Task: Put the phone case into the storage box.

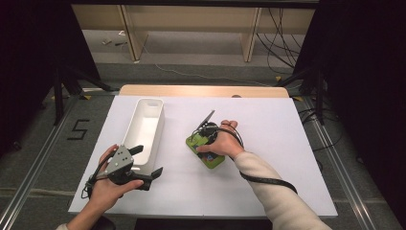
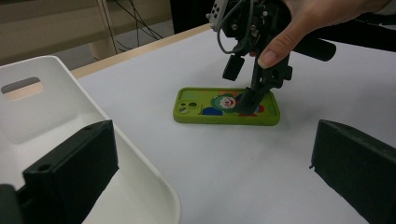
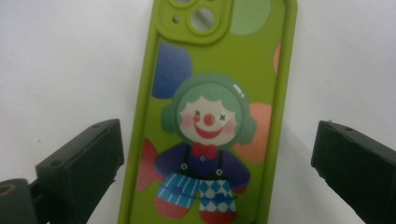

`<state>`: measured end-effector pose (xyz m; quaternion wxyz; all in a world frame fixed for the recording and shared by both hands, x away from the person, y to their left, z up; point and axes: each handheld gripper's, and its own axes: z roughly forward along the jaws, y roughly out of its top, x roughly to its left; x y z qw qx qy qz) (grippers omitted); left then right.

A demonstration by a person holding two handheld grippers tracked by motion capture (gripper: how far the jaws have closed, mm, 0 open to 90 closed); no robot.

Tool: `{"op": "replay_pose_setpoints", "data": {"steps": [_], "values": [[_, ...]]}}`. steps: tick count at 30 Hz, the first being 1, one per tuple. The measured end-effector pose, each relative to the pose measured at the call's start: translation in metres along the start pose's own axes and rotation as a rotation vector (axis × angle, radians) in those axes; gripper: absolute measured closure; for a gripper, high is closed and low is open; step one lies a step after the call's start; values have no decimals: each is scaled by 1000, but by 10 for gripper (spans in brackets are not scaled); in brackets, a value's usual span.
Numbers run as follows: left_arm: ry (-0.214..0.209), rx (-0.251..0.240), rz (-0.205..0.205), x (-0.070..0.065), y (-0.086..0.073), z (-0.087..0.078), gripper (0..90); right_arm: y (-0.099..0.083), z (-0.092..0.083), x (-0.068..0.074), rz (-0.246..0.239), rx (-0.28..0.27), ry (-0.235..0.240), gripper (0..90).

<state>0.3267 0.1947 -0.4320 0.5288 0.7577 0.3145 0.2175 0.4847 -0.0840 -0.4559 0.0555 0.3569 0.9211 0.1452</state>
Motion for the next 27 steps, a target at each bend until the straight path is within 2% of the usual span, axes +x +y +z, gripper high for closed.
{"op": "replay_pose_setpoints", "data": {"steps": [4,11,27], "values": [[0,-1,0,0,0,0,0,1,2,0,6,41,0,52],[0,-1,0,0,0,0,0,4,2,2,8,42,-10,53],[-2,-1,0,0,0,0,0,1,4,9,-3,138,-10,67]]}}
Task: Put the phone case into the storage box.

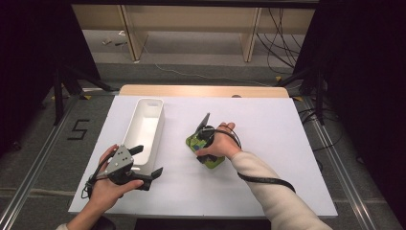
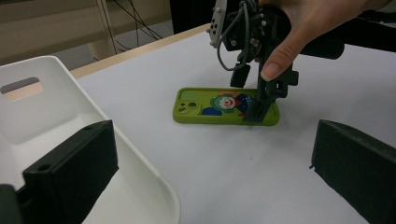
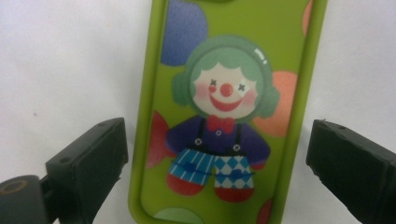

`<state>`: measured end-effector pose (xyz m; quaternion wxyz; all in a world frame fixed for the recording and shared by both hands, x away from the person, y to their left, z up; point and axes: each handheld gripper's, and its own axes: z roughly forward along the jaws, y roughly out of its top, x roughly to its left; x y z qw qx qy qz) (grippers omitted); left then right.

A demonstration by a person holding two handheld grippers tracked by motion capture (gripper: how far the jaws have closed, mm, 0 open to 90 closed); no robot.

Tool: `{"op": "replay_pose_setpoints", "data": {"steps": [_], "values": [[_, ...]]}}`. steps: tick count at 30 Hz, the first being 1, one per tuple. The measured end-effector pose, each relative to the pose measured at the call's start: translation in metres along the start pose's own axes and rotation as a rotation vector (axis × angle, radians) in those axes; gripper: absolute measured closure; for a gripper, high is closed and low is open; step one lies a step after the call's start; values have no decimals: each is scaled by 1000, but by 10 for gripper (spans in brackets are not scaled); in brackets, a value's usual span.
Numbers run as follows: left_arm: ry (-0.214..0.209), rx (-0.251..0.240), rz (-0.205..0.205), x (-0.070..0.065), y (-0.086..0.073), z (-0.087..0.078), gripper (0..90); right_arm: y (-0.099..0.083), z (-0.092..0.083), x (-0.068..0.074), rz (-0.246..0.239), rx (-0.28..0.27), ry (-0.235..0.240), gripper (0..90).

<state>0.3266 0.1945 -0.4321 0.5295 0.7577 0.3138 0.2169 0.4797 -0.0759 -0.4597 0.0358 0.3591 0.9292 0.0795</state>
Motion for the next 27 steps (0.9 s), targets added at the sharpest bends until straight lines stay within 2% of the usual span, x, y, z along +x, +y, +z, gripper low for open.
{"op": "replay_pose_setpoints", "data": {"steps": [27], "values": [[-1,0,2,0,0,0,0,1,4,2,9,40,-12,98]]}}
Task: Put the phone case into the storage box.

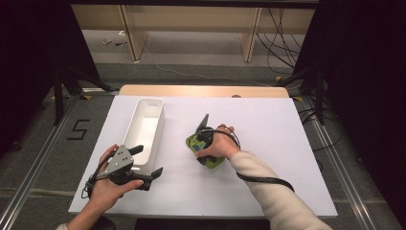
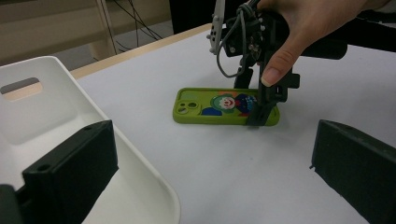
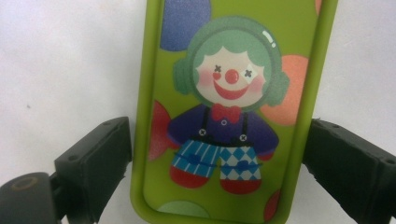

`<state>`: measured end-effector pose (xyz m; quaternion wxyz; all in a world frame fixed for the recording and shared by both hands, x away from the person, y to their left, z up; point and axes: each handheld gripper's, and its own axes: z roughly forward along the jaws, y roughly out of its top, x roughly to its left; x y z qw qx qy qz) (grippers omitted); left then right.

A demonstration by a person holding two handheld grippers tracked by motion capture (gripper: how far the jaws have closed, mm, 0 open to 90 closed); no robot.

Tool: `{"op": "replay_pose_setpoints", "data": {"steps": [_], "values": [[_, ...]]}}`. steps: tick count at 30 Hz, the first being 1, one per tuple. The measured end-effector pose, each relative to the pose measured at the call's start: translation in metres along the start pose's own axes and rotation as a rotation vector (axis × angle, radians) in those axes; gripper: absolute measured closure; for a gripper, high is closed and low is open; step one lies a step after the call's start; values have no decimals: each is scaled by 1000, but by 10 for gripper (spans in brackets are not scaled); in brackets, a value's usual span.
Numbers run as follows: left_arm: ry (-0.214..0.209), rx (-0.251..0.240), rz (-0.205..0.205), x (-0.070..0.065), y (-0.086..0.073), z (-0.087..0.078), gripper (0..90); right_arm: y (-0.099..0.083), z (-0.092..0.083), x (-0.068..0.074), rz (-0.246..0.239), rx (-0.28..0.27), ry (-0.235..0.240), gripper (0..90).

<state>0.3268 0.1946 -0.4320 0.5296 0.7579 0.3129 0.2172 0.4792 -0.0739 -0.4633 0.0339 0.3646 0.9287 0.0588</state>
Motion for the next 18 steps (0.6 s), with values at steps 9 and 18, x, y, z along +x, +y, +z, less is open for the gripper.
{"op": "replay_pose_setpoints", "data": {"steps": [9,18], "values": [[0,0,1,0,0,0,0,0,1,0,13,15,0,124],[0,1,1,0,0,0,0,1,1,1,29,21,0,141]]}}
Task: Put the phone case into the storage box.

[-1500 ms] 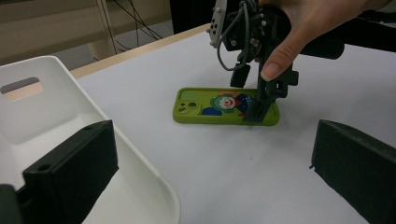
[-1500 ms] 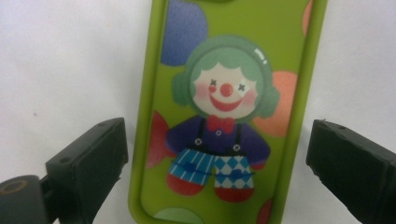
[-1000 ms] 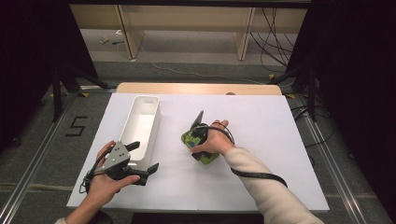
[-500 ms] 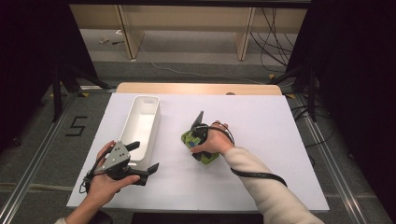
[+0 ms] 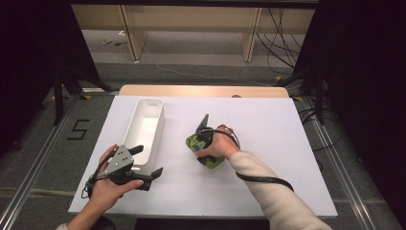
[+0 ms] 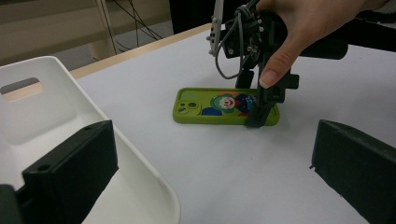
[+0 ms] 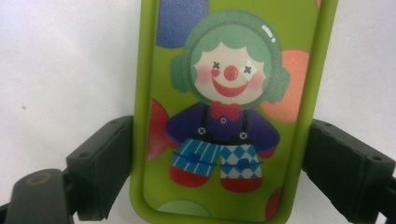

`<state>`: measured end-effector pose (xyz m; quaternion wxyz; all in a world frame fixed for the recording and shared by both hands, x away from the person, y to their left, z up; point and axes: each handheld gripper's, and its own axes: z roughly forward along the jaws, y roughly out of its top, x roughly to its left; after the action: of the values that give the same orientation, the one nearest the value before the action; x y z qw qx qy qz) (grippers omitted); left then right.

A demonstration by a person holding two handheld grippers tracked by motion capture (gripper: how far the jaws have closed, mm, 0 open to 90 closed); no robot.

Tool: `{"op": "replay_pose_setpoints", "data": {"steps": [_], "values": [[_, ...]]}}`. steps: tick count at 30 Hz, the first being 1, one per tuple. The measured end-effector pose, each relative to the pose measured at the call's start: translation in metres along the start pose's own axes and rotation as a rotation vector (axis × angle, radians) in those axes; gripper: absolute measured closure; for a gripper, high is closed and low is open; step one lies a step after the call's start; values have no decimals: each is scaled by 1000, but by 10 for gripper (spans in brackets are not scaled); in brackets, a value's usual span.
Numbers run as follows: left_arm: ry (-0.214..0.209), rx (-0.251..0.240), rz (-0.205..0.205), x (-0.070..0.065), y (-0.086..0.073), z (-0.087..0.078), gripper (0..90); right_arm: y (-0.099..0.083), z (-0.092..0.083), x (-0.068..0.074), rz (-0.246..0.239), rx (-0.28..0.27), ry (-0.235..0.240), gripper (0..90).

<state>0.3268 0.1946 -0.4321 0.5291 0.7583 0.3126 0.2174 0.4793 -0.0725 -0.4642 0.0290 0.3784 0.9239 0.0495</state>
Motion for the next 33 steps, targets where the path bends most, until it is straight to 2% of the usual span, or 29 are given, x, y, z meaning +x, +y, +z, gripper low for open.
{"op": "replay_pose_setpoints", "data": {"steps": [17,28,33], "values": [[1,1,0,0,0,0,0,1,1,-1,0,4,3,146],[0,0,0,0,0,0,0,2,0,0,20,18,4,152],[1,0,1,0,0,0,0,2,0,-1,12,17,3,152]]}}
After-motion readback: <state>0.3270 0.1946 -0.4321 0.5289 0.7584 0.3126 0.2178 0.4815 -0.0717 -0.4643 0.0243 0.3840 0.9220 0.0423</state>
